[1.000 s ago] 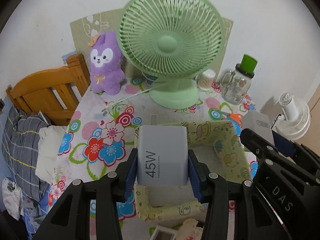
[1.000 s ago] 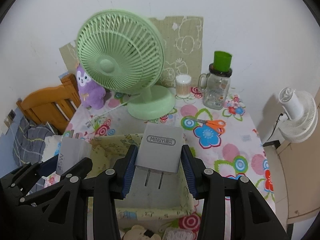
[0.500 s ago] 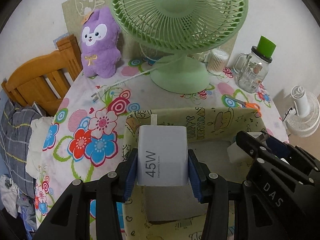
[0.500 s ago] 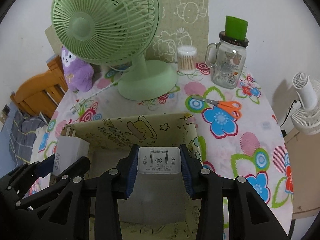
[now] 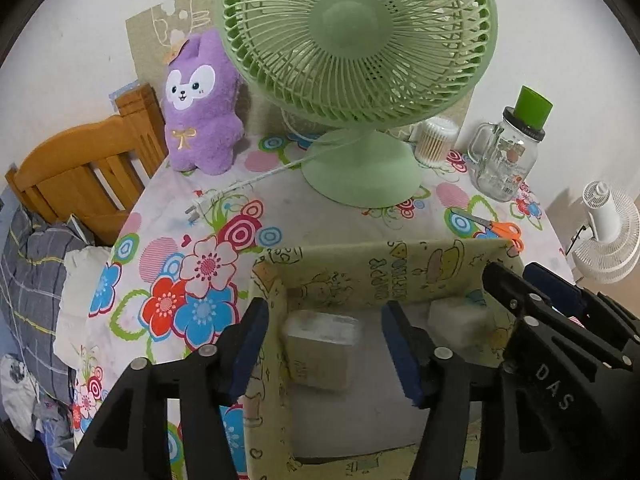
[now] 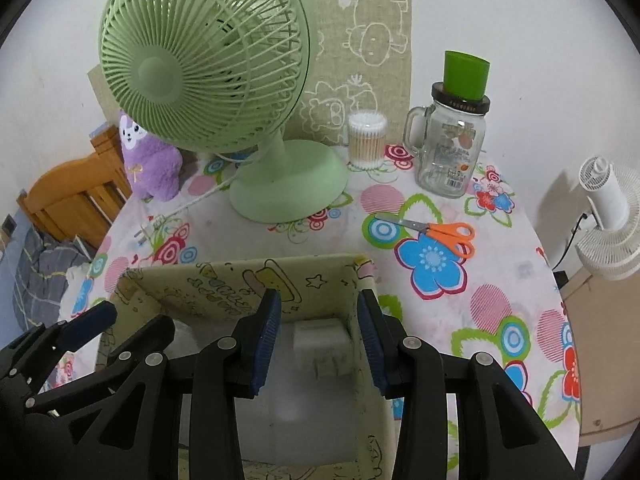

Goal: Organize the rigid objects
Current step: 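Lower both chargers into the yellow box and open both tools, then withdraw both open tools from the box back toward the remaining items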

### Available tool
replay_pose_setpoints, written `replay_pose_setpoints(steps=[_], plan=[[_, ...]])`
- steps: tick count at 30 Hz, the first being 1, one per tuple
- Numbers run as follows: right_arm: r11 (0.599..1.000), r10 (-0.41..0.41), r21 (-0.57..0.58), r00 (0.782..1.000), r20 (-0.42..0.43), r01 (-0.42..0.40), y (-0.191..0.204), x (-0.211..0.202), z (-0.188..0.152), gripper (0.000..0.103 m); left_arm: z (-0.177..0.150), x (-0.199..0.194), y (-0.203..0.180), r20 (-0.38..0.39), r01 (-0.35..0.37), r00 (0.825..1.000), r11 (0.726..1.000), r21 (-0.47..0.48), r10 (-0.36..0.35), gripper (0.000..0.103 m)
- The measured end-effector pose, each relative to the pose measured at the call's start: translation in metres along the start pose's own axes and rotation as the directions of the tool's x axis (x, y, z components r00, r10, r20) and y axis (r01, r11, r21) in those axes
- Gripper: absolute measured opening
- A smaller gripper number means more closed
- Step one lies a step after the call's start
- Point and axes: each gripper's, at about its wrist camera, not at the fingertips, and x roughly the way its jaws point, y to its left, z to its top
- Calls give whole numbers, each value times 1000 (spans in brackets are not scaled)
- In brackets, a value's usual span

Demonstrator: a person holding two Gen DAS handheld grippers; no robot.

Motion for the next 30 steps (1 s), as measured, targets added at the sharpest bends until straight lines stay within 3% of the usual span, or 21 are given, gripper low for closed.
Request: replay_pose_setpoints(steps=[3,6,8,10,30], plan=[[999,-41,11,999,8,41,-3,-5,-1,58,0,-2,0,-5,10,1000,1000,0,-10,66],[998,-49,39,999,10,48,-11,-12,-3,65,-1,-9,1,14,-42,999,999,6,42,85],[997,-41,67,999,10,40,-18,-18,-5,75,-3,-16,3,32,-38,999,999,9,38,88],[996,-39,79,999,10,38,-20,-23,-6,78,-4,-20,5,28,-33,999,999,8,33,91],[999,-48,19,998,33,48,-19,-90,-30,85,-26,-77,4,51,-21,999,999,46,18,100]])
